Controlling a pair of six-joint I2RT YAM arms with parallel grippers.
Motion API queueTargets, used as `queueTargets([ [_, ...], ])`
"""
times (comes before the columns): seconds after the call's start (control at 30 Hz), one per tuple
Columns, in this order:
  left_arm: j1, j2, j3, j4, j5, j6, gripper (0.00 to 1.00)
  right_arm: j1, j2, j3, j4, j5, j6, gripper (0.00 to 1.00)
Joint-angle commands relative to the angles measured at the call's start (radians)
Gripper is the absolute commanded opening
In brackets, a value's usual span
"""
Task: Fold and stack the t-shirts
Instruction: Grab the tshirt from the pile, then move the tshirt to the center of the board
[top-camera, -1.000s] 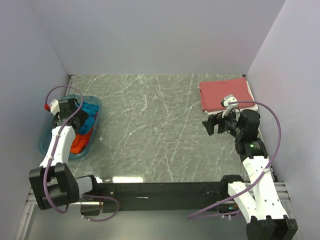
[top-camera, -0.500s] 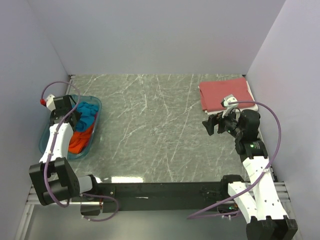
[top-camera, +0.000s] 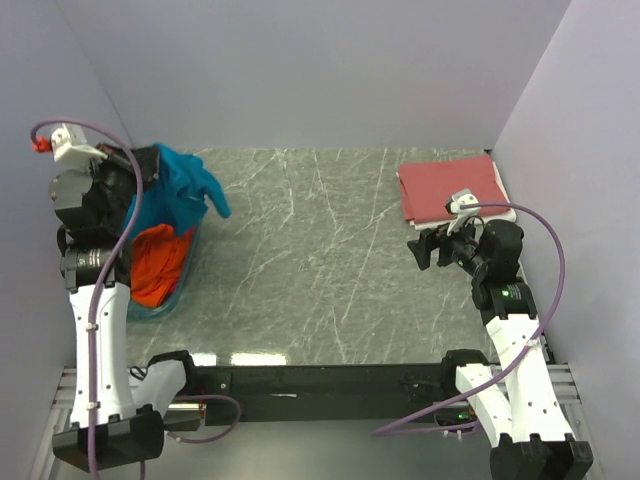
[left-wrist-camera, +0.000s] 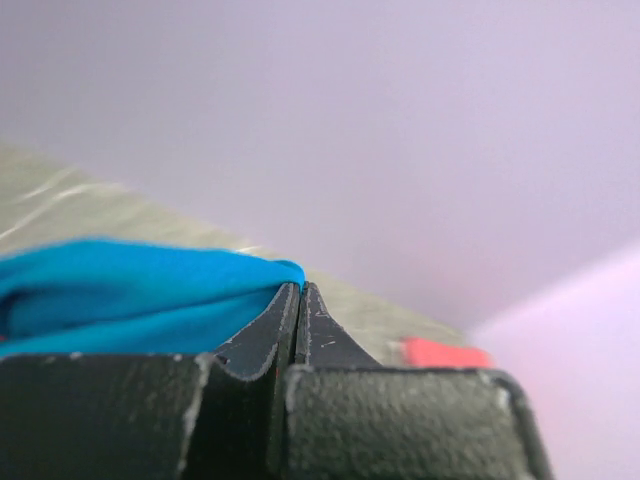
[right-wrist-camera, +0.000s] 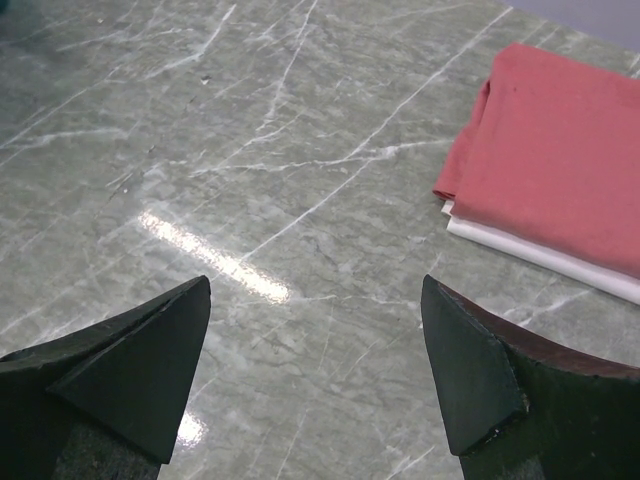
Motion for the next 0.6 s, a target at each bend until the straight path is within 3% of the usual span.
queueTargets([
  [0.0, -0.084, 0.031, 0.118, 0.122, 0.173, -0.055, 0.01, -0.006, -0.001, 0.015, 0.010, 0.014, -0.004, 0.91],
  [0.13, -0.286, 0.097, 0.276, 0.122, 0.174, -0.035, 0.01, -0.008, 0.005, 0.014, 0.013, 0.019, -0.005, 0.91],
  [0.3, -0.443, 0.161, 0.379, 0.110, 0.167, 0.013, 0.01, -0.009, 0.011, 0.012, 0.011, 0.022, -0.009, 0.91],
  [0.57, -0.580, 0.137, 0.218, 0.191, 0.254, 0.002, 0.01, -0.015, 0.013, 0.012, 0.011, 0.026, -0.012, 0.91],
])
